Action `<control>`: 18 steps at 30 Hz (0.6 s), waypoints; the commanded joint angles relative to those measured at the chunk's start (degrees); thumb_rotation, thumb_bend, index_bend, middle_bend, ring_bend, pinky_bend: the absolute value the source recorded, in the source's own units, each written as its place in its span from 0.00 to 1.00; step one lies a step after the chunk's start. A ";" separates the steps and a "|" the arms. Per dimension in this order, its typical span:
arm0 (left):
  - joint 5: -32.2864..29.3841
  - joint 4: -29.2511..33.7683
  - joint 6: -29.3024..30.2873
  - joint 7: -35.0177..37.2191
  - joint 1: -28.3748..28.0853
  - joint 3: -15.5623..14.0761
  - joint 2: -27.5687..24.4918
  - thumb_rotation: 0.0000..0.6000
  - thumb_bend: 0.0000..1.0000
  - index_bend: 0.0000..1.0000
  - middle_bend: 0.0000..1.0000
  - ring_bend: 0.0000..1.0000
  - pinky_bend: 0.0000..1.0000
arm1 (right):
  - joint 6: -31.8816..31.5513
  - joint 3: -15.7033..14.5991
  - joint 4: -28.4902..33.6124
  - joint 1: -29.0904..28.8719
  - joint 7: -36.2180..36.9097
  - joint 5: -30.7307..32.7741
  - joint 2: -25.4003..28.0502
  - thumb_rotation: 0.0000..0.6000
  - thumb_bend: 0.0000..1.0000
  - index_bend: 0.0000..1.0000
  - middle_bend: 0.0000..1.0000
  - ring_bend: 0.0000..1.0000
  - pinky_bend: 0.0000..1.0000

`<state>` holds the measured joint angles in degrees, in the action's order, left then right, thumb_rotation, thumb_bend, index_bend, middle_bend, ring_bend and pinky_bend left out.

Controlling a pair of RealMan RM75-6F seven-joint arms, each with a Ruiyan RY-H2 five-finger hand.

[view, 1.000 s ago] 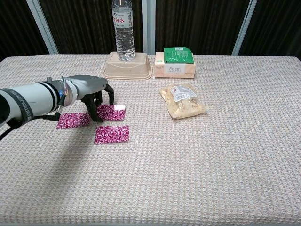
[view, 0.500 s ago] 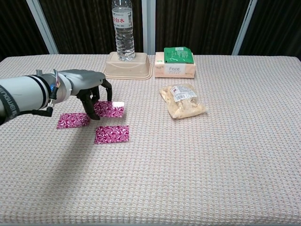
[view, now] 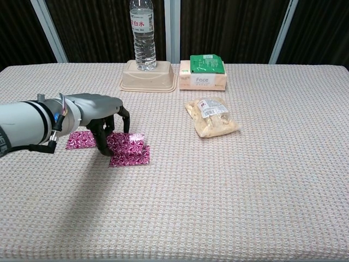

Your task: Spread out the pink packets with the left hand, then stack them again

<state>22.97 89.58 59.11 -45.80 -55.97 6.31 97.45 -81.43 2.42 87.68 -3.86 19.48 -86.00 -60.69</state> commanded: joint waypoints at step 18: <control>-5.78 -2.44 0.79 -1.66 -0.85 2.00 3.85 1.00 0.23 0.44 0.91 0.90 0.98 | 0.11 -0.19 -0.40 0.16 0.31 0.18 -0.19 0.82 0.06 0.09 0.06 0.00 0.00</control>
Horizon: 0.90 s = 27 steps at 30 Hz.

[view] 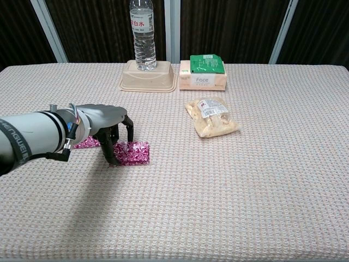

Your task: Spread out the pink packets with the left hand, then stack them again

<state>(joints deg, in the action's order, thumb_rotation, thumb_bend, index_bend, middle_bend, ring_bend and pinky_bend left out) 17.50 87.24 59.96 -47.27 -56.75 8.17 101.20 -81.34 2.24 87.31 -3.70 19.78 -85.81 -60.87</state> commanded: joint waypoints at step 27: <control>-1.55 -0.14 -0.08 -1.37 -0.20 0.57 0.79 1.00 0.22 0.42 0.91 0.90 0.97 | -0.14 -0.08 -0.12 0.24 0.16 0.05 0.11 0.81 0.06 0.09 0.06 0.00 0.00</control>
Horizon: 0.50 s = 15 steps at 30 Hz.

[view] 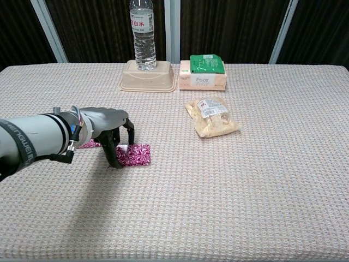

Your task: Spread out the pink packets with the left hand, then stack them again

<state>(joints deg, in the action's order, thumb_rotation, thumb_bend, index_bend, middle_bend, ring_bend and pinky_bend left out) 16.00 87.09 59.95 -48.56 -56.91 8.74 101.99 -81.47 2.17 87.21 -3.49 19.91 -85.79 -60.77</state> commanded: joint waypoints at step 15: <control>0.60 0.68 -0.46 -0.19 0.00 -0.26 -0.72 1.00 0.21 0.39 0.91 0.90 0.97 | 0.16 -0.01 -0.21 0.05 0.16 0.16 -0.02 0.81 0.06 0.09 0.06 0.00 0.00</control>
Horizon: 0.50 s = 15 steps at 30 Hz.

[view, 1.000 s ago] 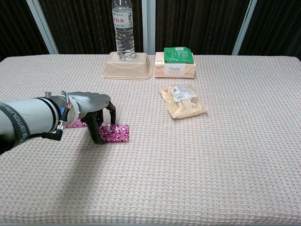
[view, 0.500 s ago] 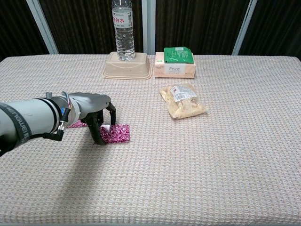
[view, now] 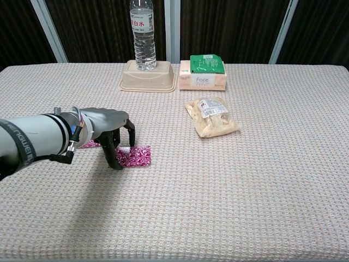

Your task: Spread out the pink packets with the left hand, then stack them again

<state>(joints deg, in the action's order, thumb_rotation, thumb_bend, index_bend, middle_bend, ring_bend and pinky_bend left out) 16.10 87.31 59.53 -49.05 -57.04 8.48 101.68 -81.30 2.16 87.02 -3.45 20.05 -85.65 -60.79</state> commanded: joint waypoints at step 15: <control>7.24 -3.06 0.70 7.10 6.26 -2.43 -7.05 1.00 0.21 0.40 0.91 0.90 0.97 | 0.04 0.17 0.21 -0.42 -0.05 -0.51 -0.06 0.82 0.06 0.09 0.06 0.00 0.00</control>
<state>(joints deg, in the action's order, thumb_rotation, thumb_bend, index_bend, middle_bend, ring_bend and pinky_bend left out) 23.34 85.31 60.71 -42.43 -51.53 6.63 94.92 -81.27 2.32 87.22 -3.87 19.99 -86.15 -60.85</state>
